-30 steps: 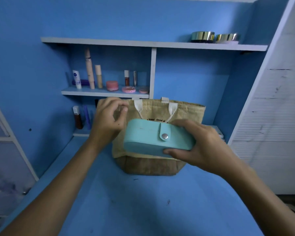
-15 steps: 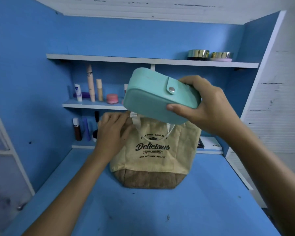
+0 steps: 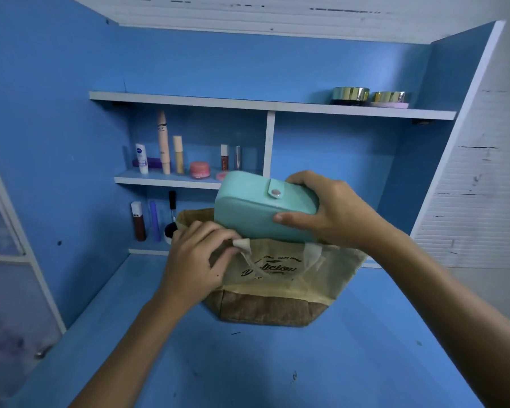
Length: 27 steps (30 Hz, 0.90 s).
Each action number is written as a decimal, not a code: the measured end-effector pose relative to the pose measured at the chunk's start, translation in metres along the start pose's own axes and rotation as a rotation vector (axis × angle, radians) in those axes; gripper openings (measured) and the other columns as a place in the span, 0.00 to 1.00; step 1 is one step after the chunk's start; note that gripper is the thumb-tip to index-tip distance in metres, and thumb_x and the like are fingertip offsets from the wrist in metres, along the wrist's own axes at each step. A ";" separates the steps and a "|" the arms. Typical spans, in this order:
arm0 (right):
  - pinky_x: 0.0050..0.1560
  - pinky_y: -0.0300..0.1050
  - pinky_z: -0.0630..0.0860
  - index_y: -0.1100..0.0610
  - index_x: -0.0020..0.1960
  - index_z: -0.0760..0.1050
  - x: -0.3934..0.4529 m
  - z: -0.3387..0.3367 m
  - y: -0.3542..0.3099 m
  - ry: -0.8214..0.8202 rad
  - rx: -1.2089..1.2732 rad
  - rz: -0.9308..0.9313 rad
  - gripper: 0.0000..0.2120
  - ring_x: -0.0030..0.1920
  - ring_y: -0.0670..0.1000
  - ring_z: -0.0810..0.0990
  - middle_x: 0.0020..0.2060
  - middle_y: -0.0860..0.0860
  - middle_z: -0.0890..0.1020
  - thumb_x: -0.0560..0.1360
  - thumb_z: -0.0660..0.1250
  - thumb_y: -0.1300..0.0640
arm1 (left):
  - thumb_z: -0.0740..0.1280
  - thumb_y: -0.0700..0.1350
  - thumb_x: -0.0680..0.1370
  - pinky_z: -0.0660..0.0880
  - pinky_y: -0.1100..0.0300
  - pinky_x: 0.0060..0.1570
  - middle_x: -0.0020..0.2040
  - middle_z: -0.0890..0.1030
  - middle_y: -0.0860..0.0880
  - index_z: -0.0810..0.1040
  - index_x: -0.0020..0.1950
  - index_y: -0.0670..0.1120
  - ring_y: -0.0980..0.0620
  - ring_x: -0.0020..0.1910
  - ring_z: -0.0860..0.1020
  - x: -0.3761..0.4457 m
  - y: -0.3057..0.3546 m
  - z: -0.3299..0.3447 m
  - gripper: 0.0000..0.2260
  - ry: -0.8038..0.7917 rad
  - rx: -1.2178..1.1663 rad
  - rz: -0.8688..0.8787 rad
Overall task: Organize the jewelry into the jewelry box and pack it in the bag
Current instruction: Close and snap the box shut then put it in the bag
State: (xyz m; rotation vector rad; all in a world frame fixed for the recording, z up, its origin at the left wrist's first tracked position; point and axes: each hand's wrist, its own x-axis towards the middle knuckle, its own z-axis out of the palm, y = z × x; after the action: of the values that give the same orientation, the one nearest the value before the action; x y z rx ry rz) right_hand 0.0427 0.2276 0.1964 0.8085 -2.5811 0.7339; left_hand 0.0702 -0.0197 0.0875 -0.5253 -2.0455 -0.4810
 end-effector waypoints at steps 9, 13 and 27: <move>0.48 0.47 0.73 0.45 0.65 0.69 -0.005 0.035 0.009 -0.240 -0.265 0.001 0.27 0.49 0.48 0.73 0.51 0.43 0.76 0.72 0.69 0.34 | 0.67 0.47 0.76 0.71 0.51 0.45 0.44 0.79 0.55 0.82 0.47 0.47 0.51 0.46 0.77 -0.031 0.021 -0.012 0.06 -0.051 -0.080 0.049; 0.47 0.45 0.72 0.47 0.60 0.71 -0.005 0.049 0.012 -0.318 -0.330 -0.021 0.23 0.48 0.49 0.74 0.48 0.41 0.73 0.71 0.71 0.36 | 0.68 0.45 0.75 0.69 0.53 0.44 0.45 0.79 0.57 0.82 0.47 0.49 0.51 0.46 0.77 -0.042 0.029 -0.017 0.04 -0.105 -0.093 0.074; 0.46 0.48 0.71 0.48 0.67 0.69 0.011 0.063 0.005 -0.455 -0.649 -0.030 0.32 0.54 0.55 0.78 0.56 0.50 0.79 0.69 0.72 0.35 | 0.69 0.45 0.74 0.63 0.61 0.46 0.44 0.79 0.59 0.82 0.45 0.50 0.55 0.45 0.76 -0.058 0.043 -0.032 0.03 -0.207 -0.134 0.080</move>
State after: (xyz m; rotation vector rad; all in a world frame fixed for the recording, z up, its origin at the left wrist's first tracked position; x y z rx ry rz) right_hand 0.0214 0.1911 0.1487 0.8517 -2.9031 -0.3489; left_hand 0.1434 -0.0110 0.0578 -0.7618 -2.1892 -0.5368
